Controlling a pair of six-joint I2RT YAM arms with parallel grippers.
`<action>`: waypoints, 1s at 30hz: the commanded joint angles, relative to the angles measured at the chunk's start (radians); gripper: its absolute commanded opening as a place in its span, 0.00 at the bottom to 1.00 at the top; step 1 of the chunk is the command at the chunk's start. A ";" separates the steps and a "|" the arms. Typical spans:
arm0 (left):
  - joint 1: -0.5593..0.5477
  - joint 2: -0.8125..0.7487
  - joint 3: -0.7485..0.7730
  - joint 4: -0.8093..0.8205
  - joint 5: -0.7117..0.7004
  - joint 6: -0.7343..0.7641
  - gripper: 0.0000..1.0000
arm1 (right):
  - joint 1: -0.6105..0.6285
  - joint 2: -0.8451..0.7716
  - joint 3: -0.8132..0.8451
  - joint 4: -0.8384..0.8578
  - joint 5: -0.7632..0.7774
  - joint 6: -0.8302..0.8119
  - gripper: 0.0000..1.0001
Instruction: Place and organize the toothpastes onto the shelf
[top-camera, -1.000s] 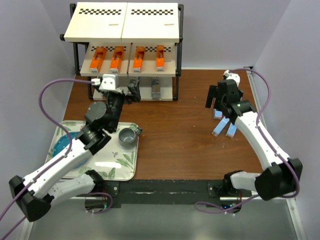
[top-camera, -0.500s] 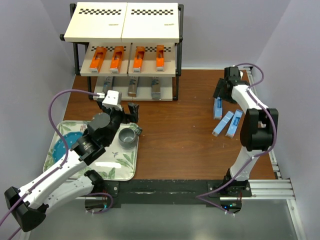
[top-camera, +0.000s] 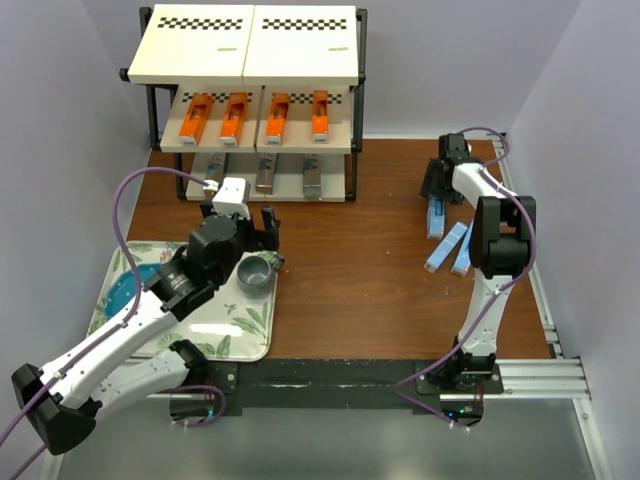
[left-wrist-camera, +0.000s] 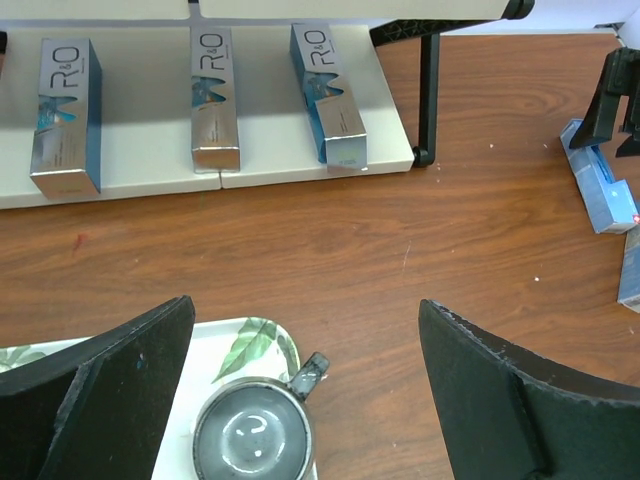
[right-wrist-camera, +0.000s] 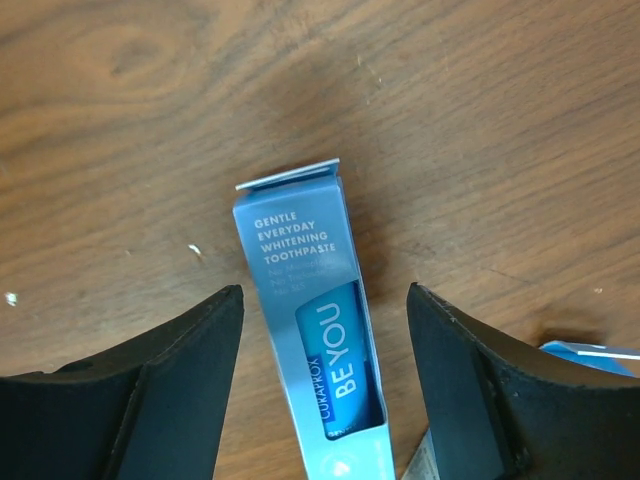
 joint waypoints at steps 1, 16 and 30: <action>0.002 -0.020 0.038 0.040 0.036 0.079 1.00 | 0.003 -0.012 0.019 -0.022 -0.036 -0.059 0.69; 0.002 -0.048 0.021 0.053 0.141 0.093 1.00 | 0.000 -0.008 -0.035 -0.075 -0.105 -0.190 0.60; 0.002 -0.060 -0.028 0.088 0.217 0.067 1.00 | -0.005 -0.147 -0.117 -0.059 -0.090 -0.041 0.32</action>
